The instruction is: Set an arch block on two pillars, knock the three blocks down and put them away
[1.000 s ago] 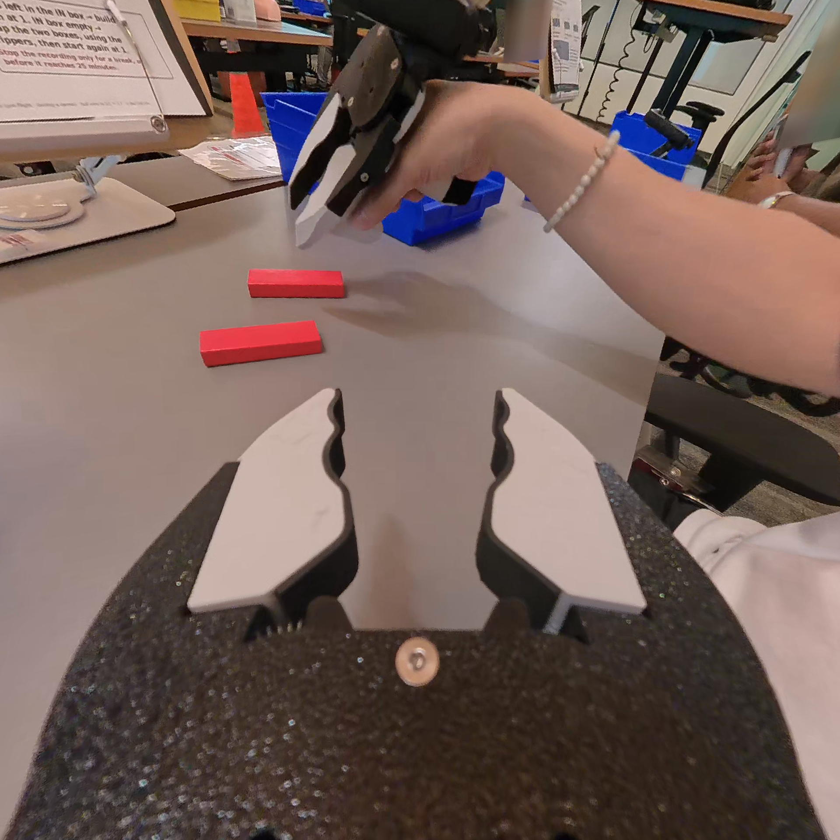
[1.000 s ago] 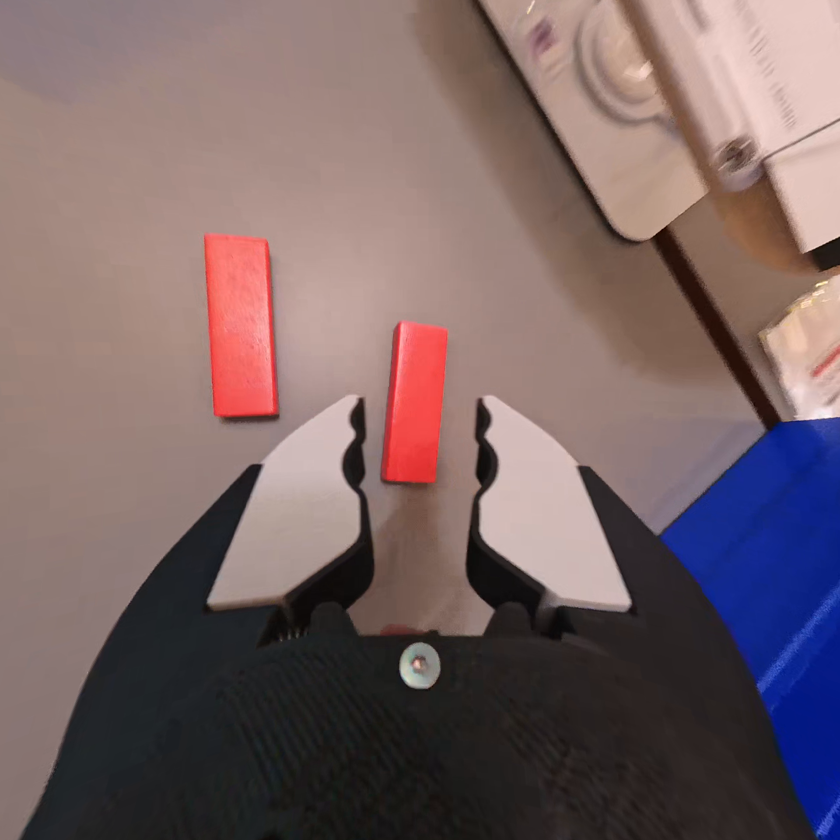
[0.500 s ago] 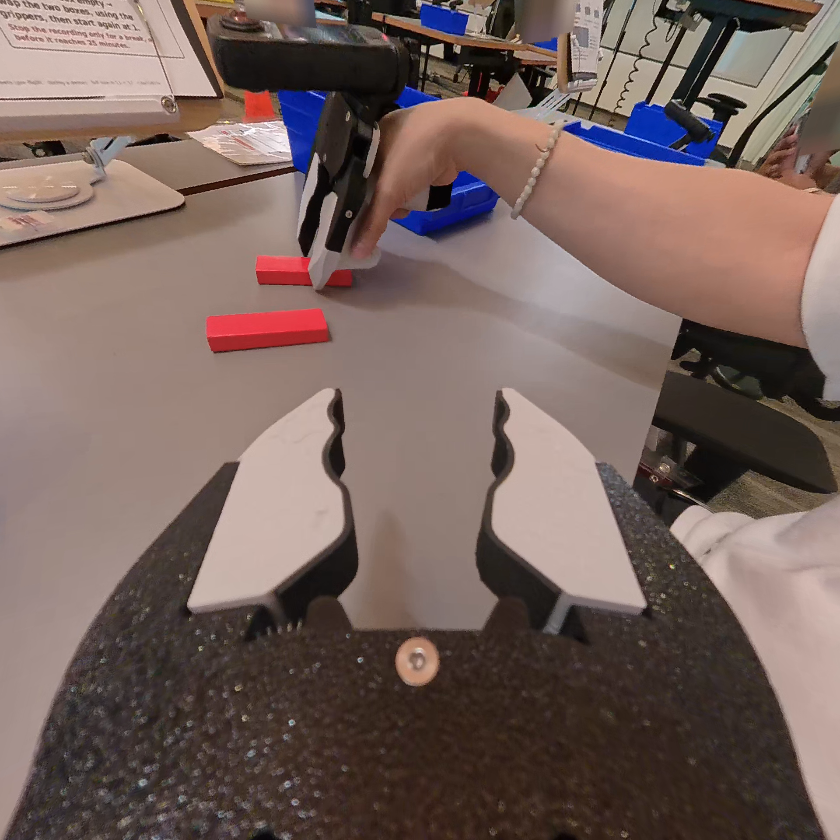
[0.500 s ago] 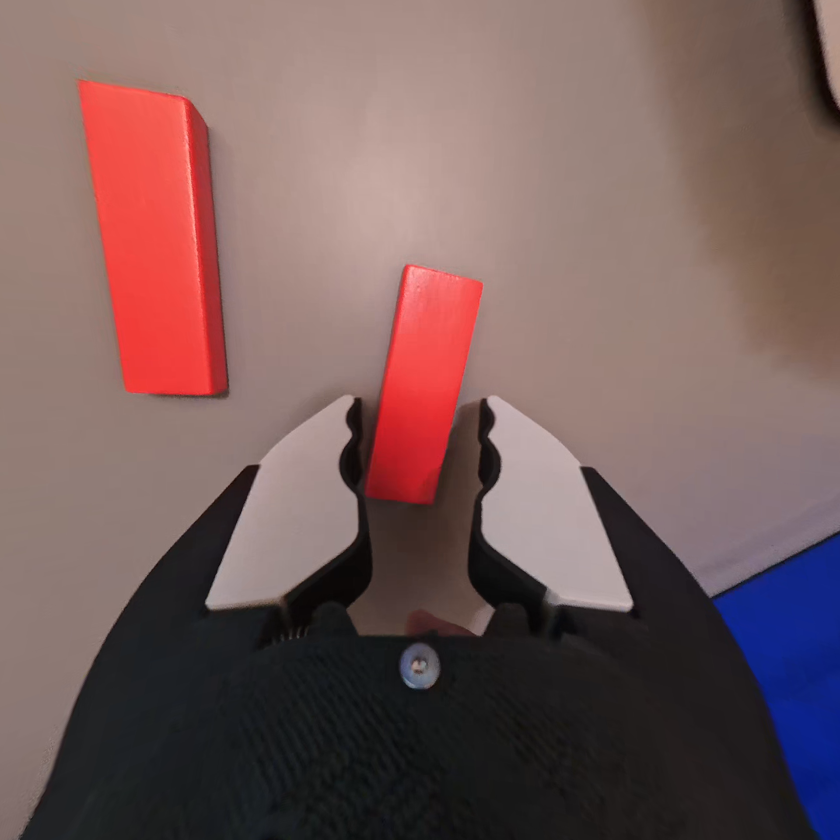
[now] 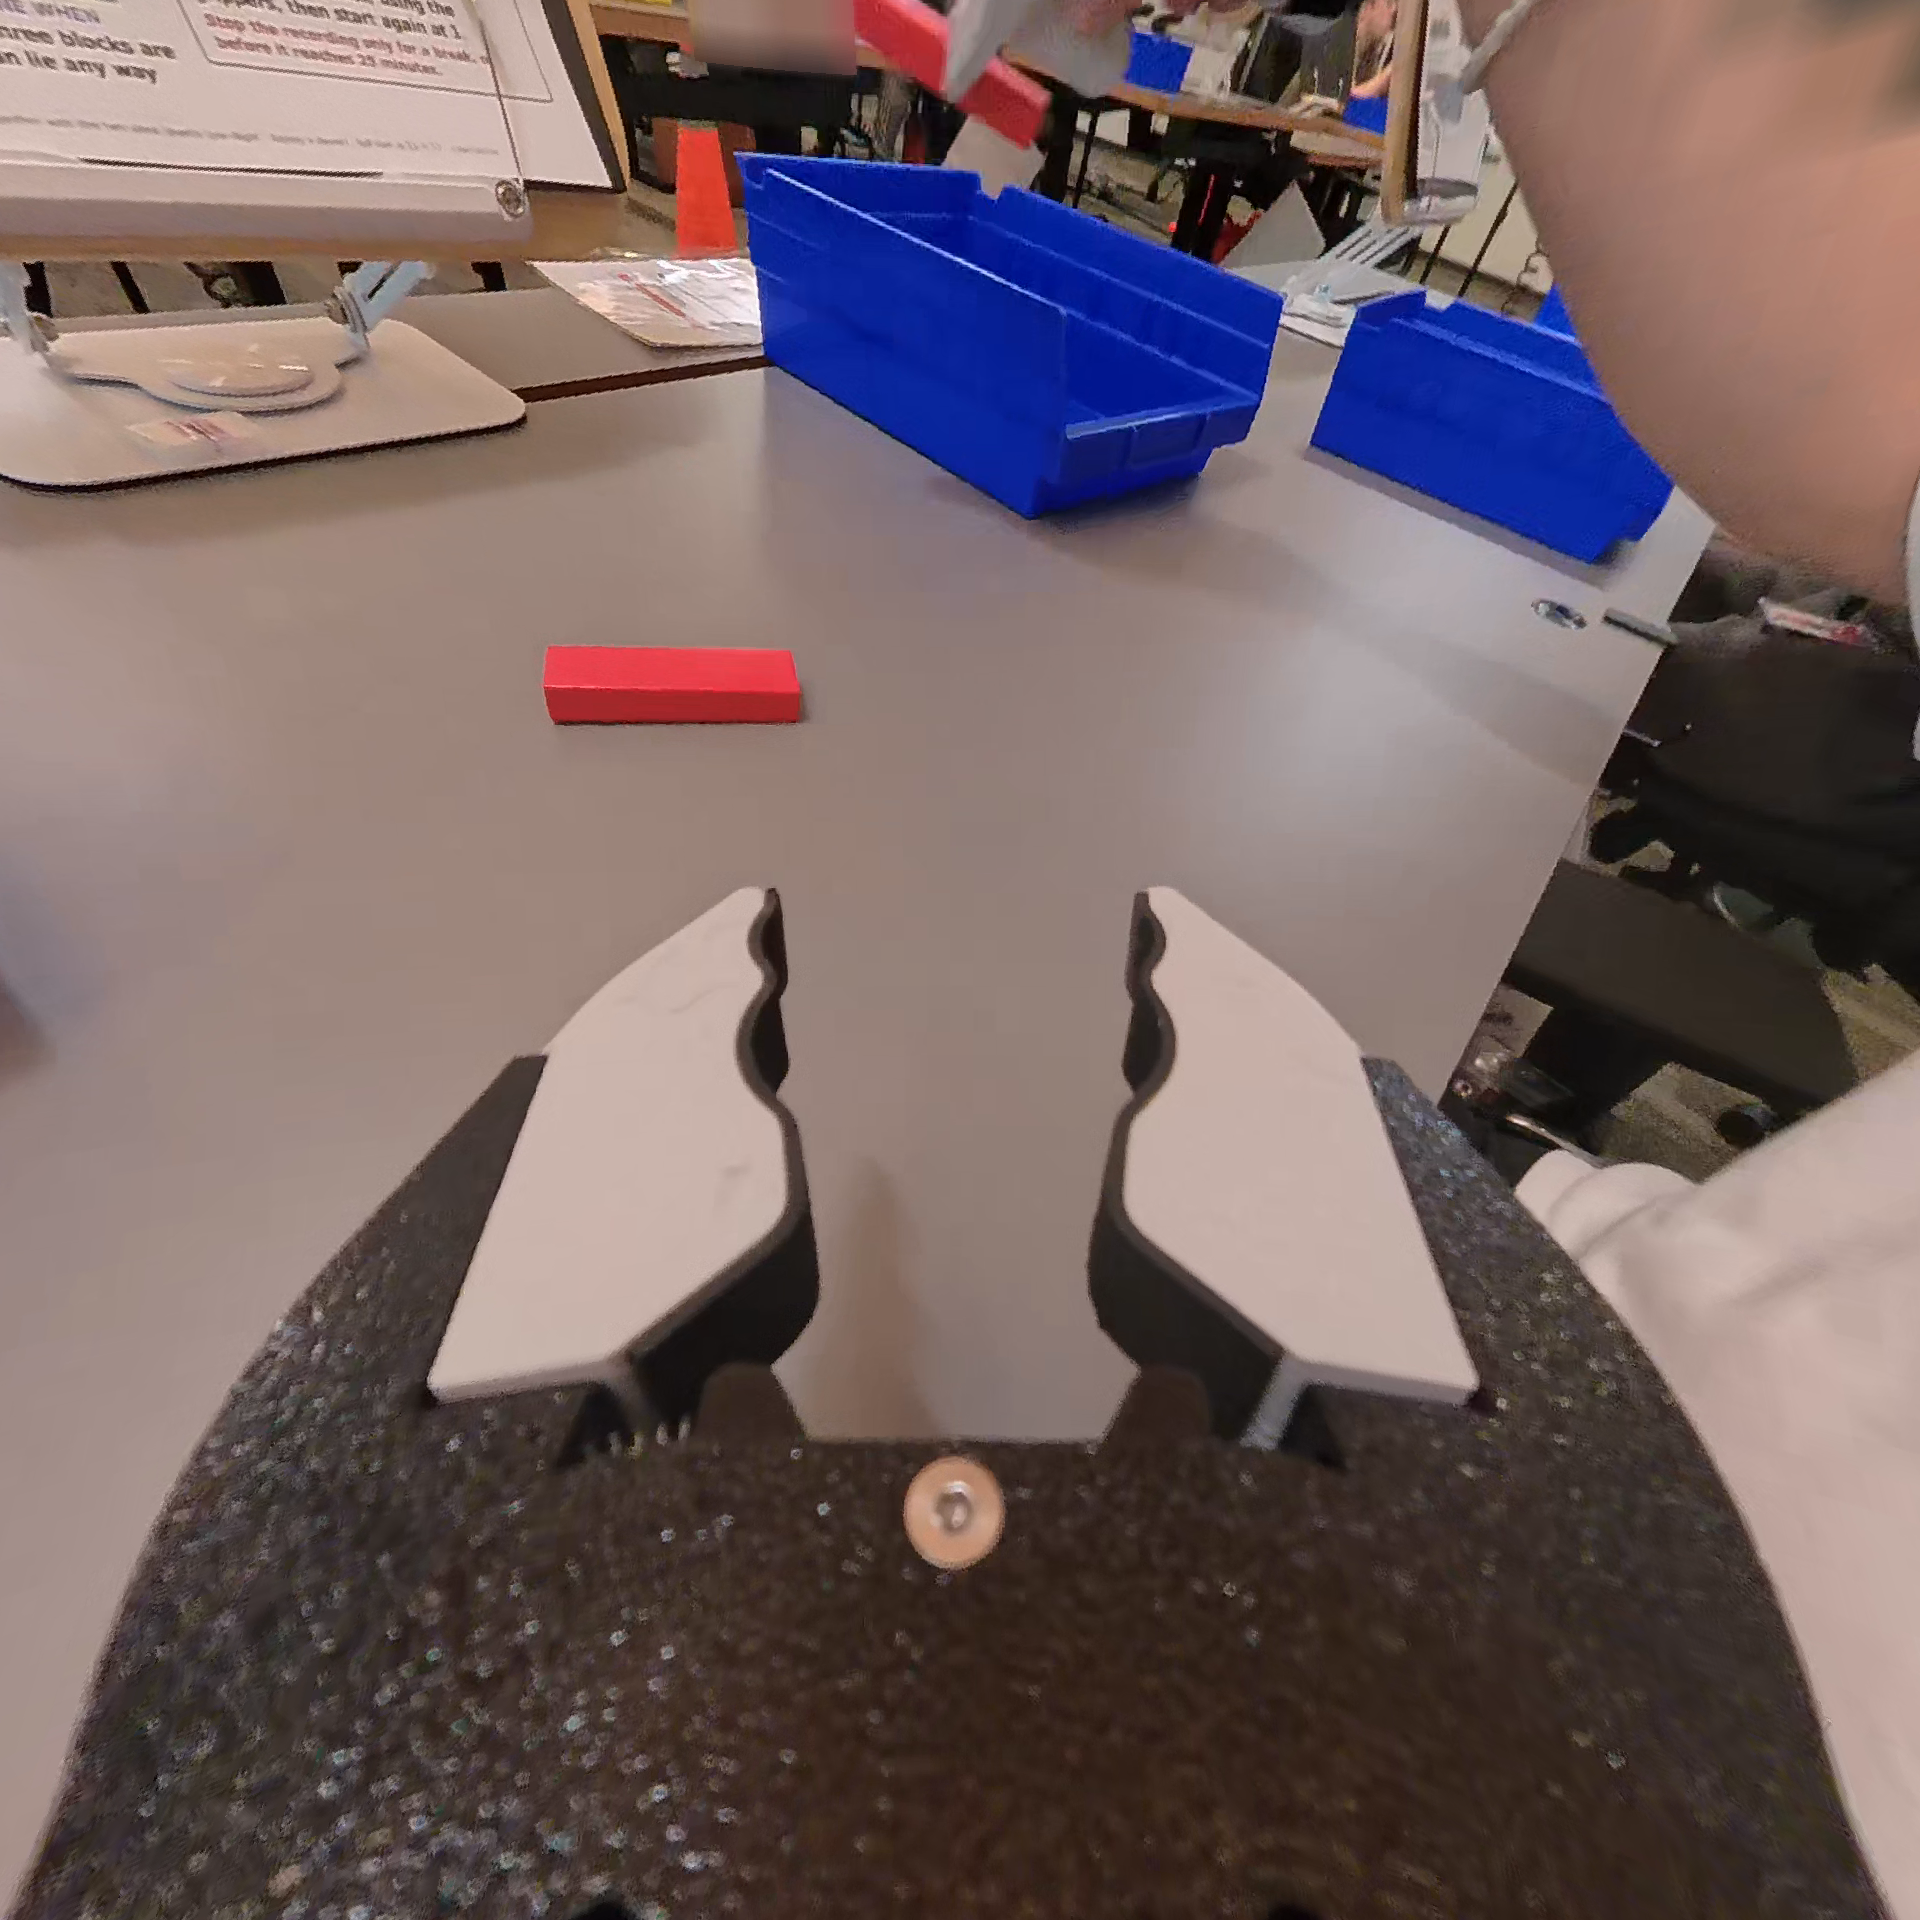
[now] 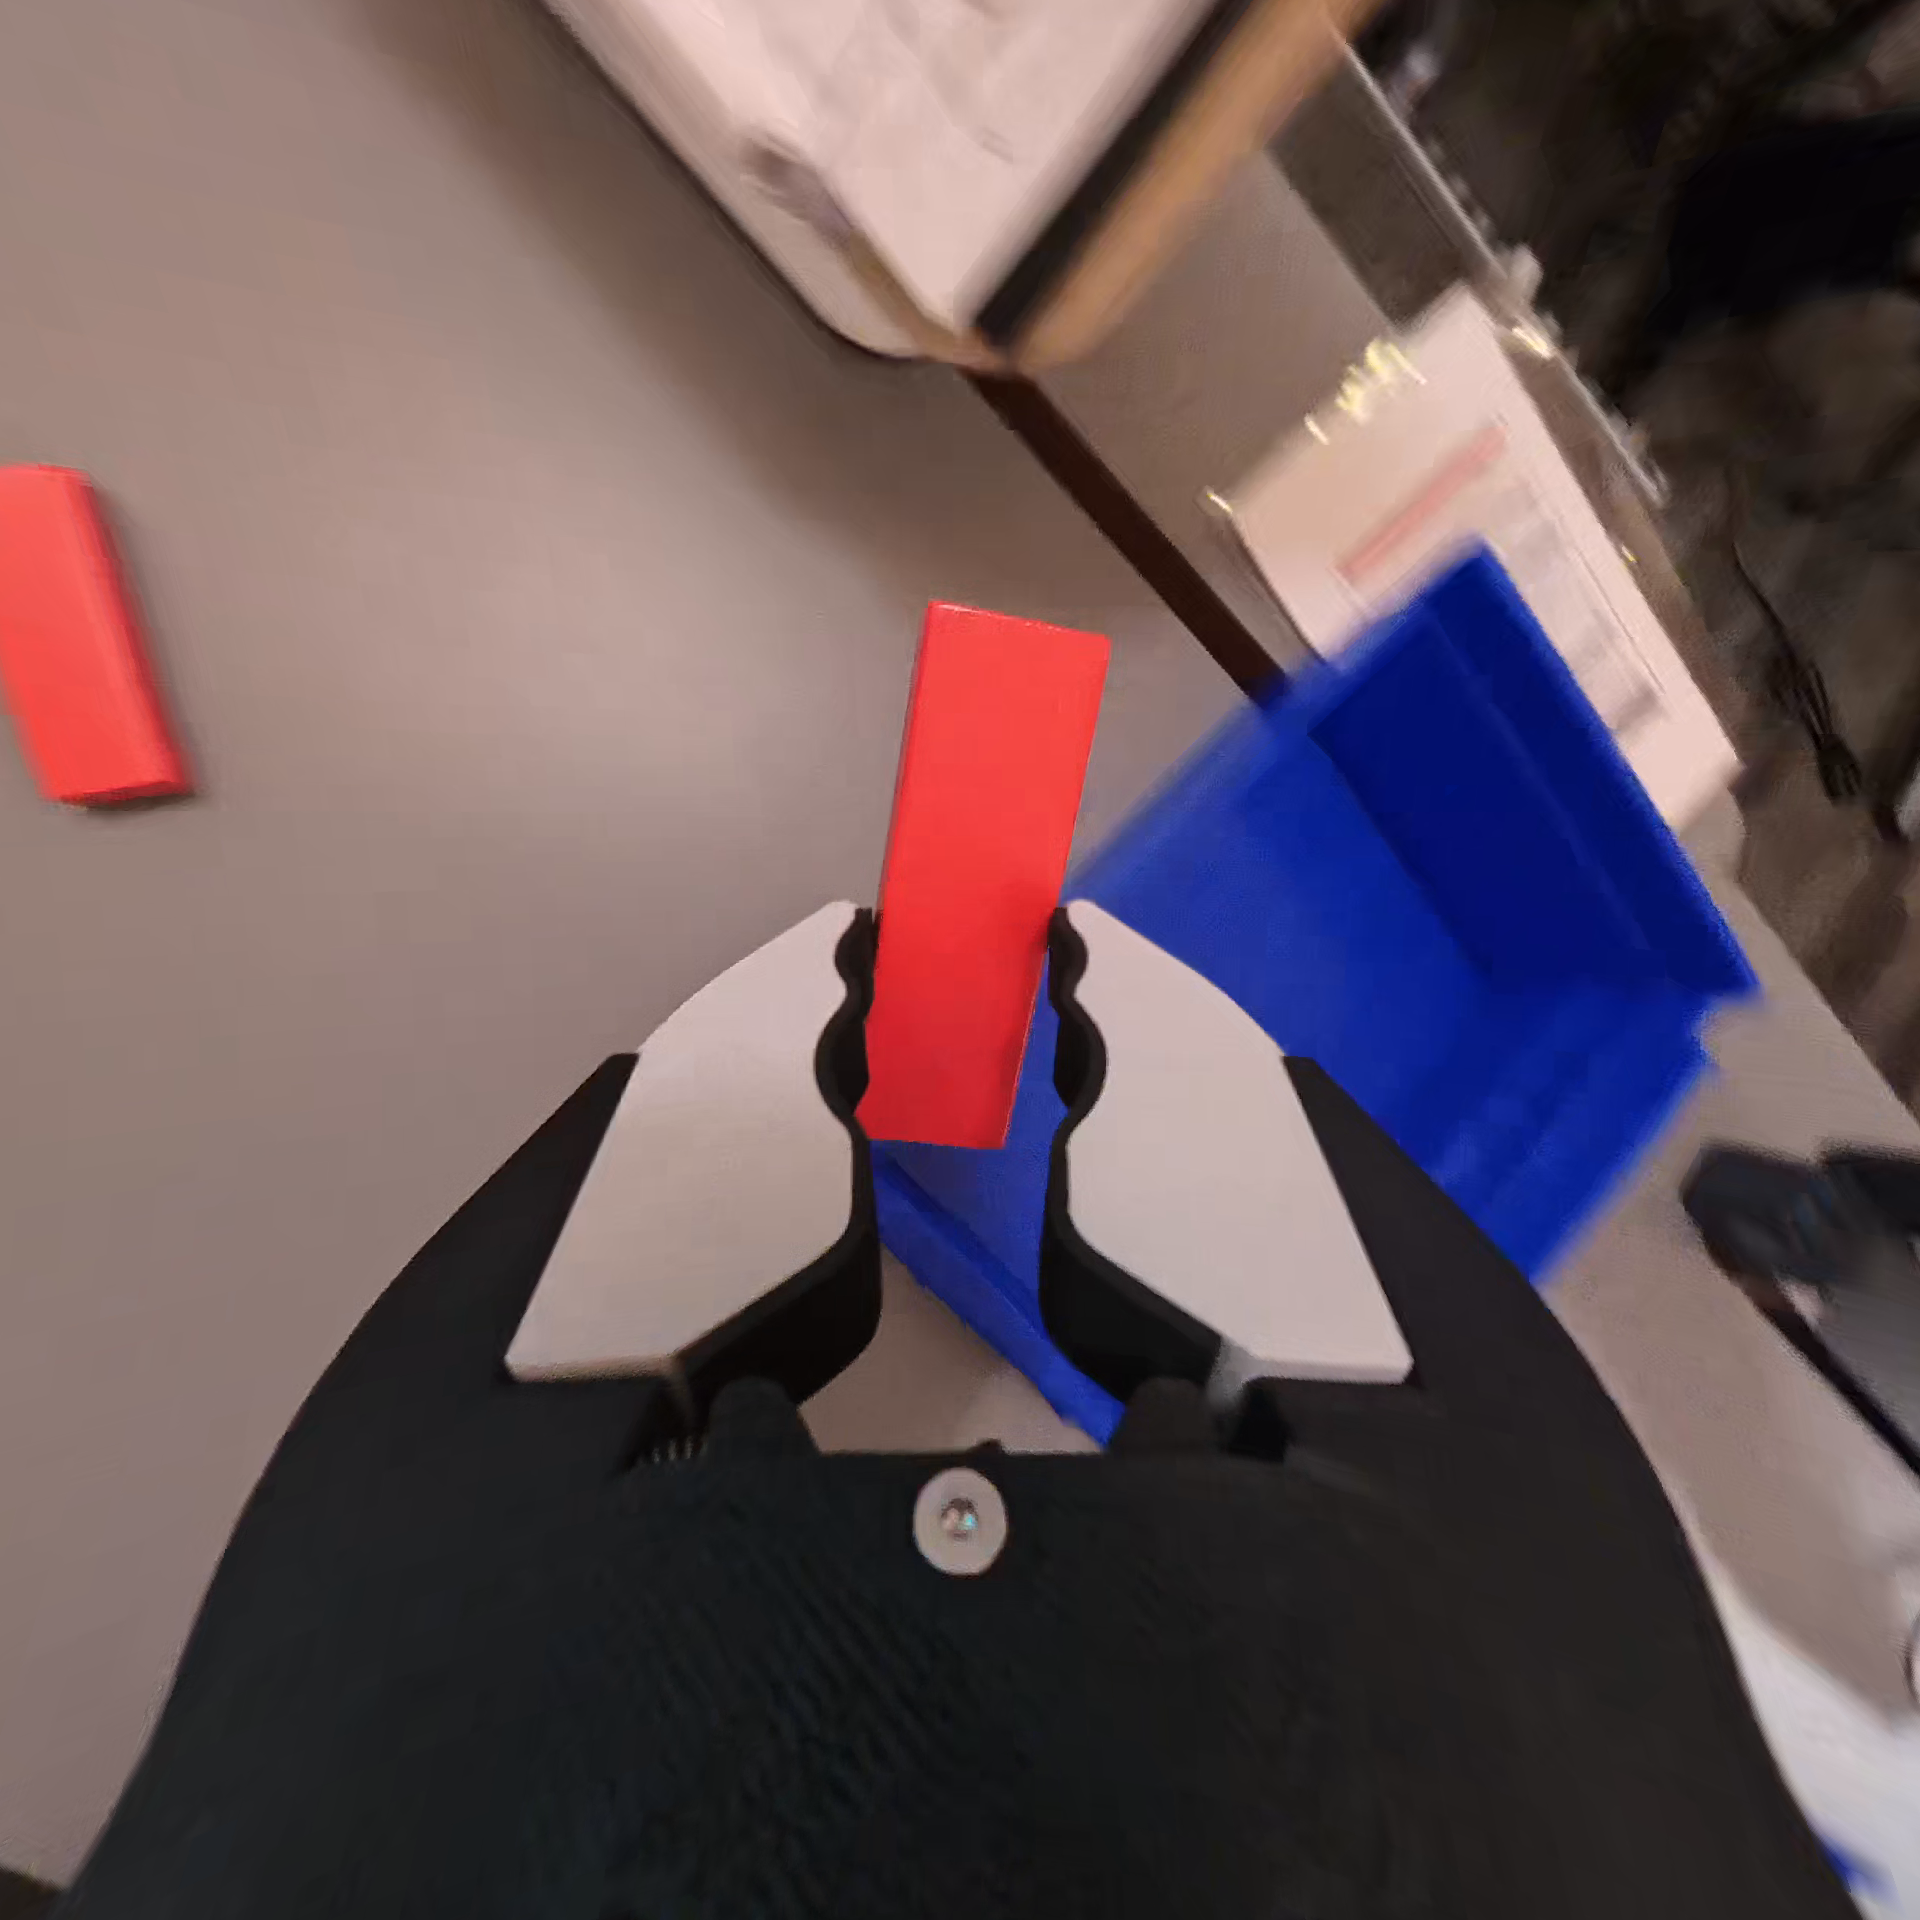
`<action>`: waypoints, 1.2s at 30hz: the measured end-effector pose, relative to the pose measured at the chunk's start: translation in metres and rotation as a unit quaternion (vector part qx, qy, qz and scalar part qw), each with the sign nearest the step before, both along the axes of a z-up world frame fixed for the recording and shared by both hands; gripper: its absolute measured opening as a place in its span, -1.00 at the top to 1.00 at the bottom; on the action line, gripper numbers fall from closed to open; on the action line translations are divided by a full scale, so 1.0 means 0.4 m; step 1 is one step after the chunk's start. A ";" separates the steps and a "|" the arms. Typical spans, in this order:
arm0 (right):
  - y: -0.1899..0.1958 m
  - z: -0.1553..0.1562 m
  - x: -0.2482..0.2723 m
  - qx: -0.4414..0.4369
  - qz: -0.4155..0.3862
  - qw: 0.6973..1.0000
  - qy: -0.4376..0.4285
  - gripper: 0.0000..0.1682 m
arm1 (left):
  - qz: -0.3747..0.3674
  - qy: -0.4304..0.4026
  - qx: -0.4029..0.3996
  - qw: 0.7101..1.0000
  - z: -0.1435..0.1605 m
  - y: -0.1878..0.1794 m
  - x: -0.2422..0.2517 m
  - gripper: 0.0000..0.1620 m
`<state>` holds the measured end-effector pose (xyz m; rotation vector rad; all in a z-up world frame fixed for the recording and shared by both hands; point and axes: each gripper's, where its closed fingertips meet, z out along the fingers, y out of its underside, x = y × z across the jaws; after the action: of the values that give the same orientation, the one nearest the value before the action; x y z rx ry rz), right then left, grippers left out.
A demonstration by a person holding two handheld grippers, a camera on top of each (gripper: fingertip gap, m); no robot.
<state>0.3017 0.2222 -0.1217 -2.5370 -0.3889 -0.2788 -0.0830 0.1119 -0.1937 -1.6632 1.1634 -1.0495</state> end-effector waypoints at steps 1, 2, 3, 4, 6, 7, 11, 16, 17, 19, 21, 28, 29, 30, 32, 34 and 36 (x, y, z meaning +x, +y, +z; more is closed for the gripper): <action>-0.026 0.005 0.070 -0.010 -0.034 0.999 -0.006 0.61 | 0.001 -0.005 -0.003 1.000 0.001 -0.002 0.000 0.23; -0.048 -0.005 0.148 -0.021 -0.070 0.997 -0.018 0.61 | 0.001 -0.009 -0.006 1.000 0.002 -0.004 0.002 0.23; -0.072 -0.032 0.221 -0.037 -0.107 0.993 -0.023 0.61 | 0.000 -0.012 -0.008 1.000 0.002 -0.007 0.005 0.23; -0.101 -0.075 0.276 -0.063 -0.138 0.988 -0.012 0.61 | -0.002 -0.014 -0.009 1.000 0.003 -0.009 0.009 0.23; -0.141 -0.160 0.336 -0.095 -0.165 0.981 0.018 0.61 | -0.005 -0.011 -0.008 1.000 0.002 -0.013 0.016 0.23; -0.151 -0.194 0.354 -0.099 -0.171 0.980 0.025 0.61 | -0.006 -0.009 -0.006 1.000 0.002 -0.014 0.020 0.23; -0.186 -0.305 0.406 -0.143 -0.196 0.970 0.001 0.60 | -0.015 -0.010 -0.009 1.000 0.001 -0.014 0.042 0.23; -0.188 -0.386 0.408 -0.173 -0.202 0.964 0.018 0.60 | -0.034 -0.018 -0.024 0.999 0.003 -0.023 0.078 0.23; -0.191 -0.400 0.403 -0.180 -0.201 0.963 0.026 0.60 | -0.036 -0.016 -0.021 0.999 0.002 -0.026 0.082 0.23; -0.183 -0.405 0.402 -0.171 -0.192 0.966 0.028 0.60 | -0.040 -0.009 -0.015 0.999 -0.004 -0.029 0.087 0.23; -0.193 -0.398 0.389 -0.188 -0.176 0.966 0.030 0.52 | -0.040 -0.005 -0.016 0.999 -0.010 -0.029 0.087 0.22; -0.098 -0.089 0.297 -0.045 -0.120 0.991 -0.036 0.26 | -0.031 -0.015 -0.022 0.999 -0.010 -0.013 0.079 0.23; -0.077 -0.048 0.244 -0.023 -0.092 0.995 -0.029 0.27 | -0.028 -0.017 -0.022 0.999 -0.008 -0.009 0.079 0.23; -0.059 -0.022 0.178 -0.012 -0.056 0.998 -0.014 0.27 | -0.024 -0.022 -0.021 0.999 -0.004 -0.004 0.080 0.23; -0.032 -0.009 0.025 -0.008 0.019 0.999 0.029 0.26 | -0.012 -0.036 -0.021 0.999 0.008 0.007 0.083 0.23; -0.014 -0.036 -0.133 -0.019 0.086 0.994 0.067 0.24 | 0.003 -0.048 -0.020 0.999 0.016 0.019 0.083 0.23; 0.013 -0.082 -0.273 -0.004 0.115 0.989 0.090 0.25 | 0.023 -0.052 -0.015 0.998 0.017 0.033 0.080 0.22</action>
<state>0.1924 0.2275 -0.1544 -2.4701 -0.6061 0.0397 -0.0512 0.1250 -0.1870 -1.6301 1.0422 -1.1168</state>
